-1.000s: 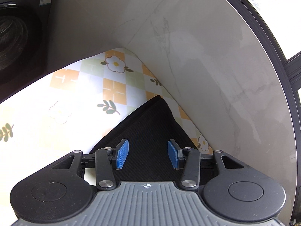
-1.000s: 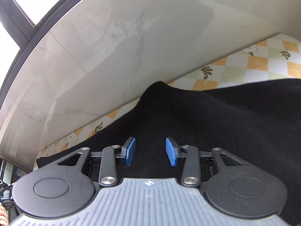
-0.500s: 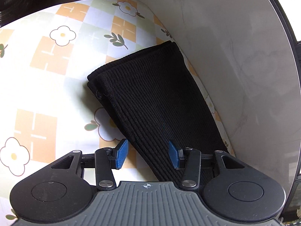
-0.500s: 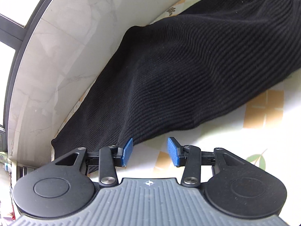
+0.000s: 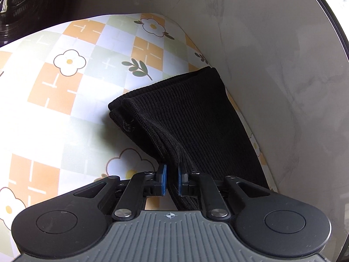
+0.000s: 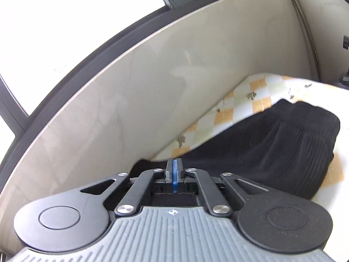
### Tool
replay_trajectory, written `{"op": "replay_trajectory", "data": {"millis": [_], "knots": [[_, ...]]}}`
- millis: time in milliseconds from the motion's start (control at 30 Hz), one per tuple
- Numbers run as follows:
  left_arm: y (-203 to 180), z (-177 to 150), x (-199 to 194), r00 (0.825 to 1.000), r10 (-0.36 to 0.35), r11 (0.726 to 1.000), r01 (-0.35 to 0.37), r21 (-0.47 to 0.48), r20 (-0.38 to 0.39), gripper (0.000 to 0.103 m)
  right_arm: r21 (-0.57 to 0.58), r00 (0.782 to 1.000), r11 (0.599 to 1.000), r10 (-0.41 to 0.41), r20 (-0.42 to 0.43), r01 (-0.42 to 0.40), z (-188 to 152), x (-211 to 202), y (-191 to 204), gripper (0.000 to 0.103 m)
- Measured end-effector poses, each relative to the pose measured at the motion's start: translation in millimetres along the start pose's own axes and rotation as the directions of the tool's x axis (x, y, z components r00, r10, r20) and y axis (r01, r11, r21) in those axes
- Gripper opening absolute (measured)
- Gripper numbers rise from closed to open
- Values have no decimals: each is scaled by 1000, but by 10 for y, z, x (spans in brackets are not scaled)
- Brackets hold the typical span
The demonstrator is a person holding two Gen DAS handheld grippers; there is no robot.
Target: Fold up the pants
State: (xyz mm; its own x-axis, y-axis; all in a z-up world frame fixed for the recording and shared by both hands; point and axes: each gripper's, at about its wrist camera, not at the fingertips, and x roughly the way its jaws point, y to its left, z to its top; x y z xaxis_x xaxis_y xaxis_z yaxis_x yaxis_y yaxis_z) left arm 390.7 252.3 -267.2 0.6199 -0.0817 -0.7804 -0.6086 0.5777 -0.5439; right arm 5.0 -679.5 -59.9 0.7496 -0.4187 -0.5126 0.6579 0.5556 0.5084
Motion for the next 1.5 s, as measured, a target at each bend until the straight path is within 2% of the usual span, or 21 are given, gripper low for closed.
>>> {"op": "replay_trajectory", "data": {"millis": [67, 133, 200, 300, 367, 400, 433, 567, 600, 667, 767, 833, 967, 1000, 1067, 1133, 1167, 1267, 1367, 1467, 1500], "knots": [[29, 8, 37, 1000, 0, 1000, 0, -8, -9, 11, 75, 999, 997, -16, -33, 18, 141, 35, -187, 0], [41, -1, 47, 1000, -7, 1000, 7, -13, -10, 11, 63, 997, 996, -55, -53, 59, 151, -10, -322, 0], [77, -19, 28, 1000, -10, 1000, 10, -29, -13, 12, 49, 993, 994, -93, -75, 97, 60, -88, -414, 0], [68, -57, 22, 999, 33, 998, -34, -54, -31, 22, 81, 981, 981, -170, -93, 178, -172, -222, -602, 11], [50, -142, -59, 999, 37, 997, -39, -70, -34, 27, 99, 976, 974, -191, -106, 202, -310, -324, -756, 12], [15, -211, -107, 999, 27, 998, -29, -60, -32, 29, 107, 974, 972, -196, -112, 208, -348, -414, -859, 15], [-54, -330, -165, 999, 17, 1000, -18, -21, -44, 30, 116, 973, 970, -203, -111, 216, -386, -464, -940, 22], [-408, -821, -228, 993, -29, 989, 45, 138, -113, 32, 157, 969, 957, -236, -74, 245, -391, -500, -1238, 38], [-511, -940, -217, 990, -42, 981, 66, 182, -132, 32, 166, 969, 954, -242, -55, 248, -352, -497, -1322, 43], [-787, -1227, -146, 983, -62, 944, 113, 309, -170, 33, 175, 967, 952, -253, -15, 251, -253, -510, -1442, 47], [-1166, -1536, -80, 974, -91, 889, 174, 424, -208, 33, 200, 973, 954, -232, 19, 224, -72, -427, -1593, 49], [-1414, -1691, -6, 970, -98, 856, 196, 478, -223, 34, 220, 979, 955, -204, 4, 198, 47, -282, -1714, 53], [-1809, -1944, 211, 967, -83, 806, 207, 554, -240, 35, 270, 991, 954, -132, -24, 133, 138, -107, -1887, 56], [-1864, -1973, 274, 968, -73, 800, 200, 566, -238, 35, 275, 992, 953, -124, -23, 125, 175, -85, -1896, 48], [-1928, -2030, 408, 975, -29, 801, 155, 578, -220, 35, 262, 991, 956, -131, -13, 130, 302, -77, -1845, 40], [-1953, -2053, 514, 976, 12, 811, 117, 573, -216, 34, 217, 993, 972, -99, 57, 85, 496, -102, -1744, 37], [-1959, -2047, 538, 977, 8, 813, 116, 570, -211, 33, 194, 994, 979, -76, 84, 59, 611, -104, -1679, 37], [-2009, -2045, 544, 977, 25, 795, 108, 597, -210, 33, 134, 990, 991, -7, 137, -11, 886, -33, -1450, 37], [-2050, -2076, 583, 979, 34, 796, 97, 598, -203, 33, 135, 991, 991, 4, 131, -21, 949, 91, -1392, 37], [-2022, -2066, 570, 980, 37, 805, 88, 586, -197, 33, 153, 996, 988, -39, 77, 27, 817, 174, -1506, 39], [-2027, -2068, 579, 980, 37, 806, 87, 586, -197, 33, 161, 996, 985, -67, 50, 58, 747, 191, -1563, 45]]}}
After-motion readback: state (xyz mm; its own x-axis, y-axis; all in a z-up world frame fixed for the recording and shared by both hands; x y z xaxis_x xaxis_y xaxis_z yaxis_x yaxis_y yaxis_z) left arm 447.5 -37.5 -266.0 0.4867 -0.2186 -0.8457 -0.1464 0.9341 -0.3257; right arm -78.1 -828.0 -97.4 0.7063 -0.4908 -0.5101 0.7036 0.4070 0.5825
